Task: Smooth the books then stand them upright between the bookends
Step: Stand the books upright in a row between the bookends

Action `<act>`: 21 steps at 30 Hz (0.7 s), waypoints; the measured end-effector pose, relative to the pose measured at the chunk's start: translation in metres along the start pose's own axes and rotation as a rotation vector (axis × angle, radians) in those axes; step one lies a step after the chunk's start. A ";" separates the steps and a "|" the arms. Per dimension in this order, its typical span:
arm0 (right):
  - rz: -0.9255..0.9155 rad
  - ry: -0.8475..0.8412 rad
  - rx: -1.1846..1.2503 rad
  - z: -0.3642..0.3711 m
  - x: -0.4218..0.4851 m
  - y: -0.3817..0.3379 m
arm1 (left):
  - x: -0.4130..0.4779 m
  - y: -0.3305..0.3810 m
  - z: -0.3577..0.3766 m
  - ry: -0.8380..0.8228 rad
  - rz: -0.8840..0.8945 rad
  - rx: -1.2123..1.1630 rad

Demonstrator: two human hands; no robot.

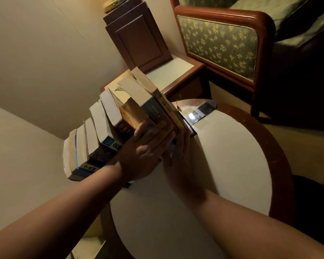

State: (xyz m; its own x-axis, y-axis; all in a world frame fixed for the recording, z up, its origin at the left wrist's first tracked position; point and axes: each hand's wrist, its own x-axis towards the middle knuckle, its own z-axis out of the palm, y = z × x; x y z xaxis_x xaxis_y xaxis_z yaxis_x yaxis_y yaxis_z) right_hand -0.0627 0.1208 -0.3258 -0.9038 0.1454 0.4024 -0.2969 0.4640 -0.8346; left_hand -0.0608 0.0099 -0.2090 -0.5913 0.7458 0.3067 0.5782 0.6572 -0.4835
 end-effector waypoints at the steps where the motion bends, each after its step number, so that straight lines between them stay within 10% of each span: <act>1: 0.009 0.021 0.009 0.003 -0.003 -0.001 | -0.007 0.000 0.001 -0.011 -0.013 0.000; 7: 0.113 -0.095 0.105 0.038 -0.017 -0.002 | -0.052 -0.018 -0.012 -0.327 0.028 0.144; 21: 0.160 -0.116 0.103 0.049 -0.015 -0.007 | -0.053 -0.027 -0.003 -0.469 0.117 0.229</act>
State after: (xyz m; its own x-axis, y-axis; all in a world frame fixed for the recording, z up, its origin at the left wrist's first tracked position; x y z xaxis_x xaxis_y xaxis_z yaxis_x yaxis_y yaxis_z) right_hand -0.0620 0.0728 -0.3443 -0.9695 0.1063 0.2207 -0.1711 0.3504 -0.9208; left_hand -0.0432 -0.0472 -0.2103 -0.7485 0.6494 -0.1342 0.5487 0.4929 -0.6752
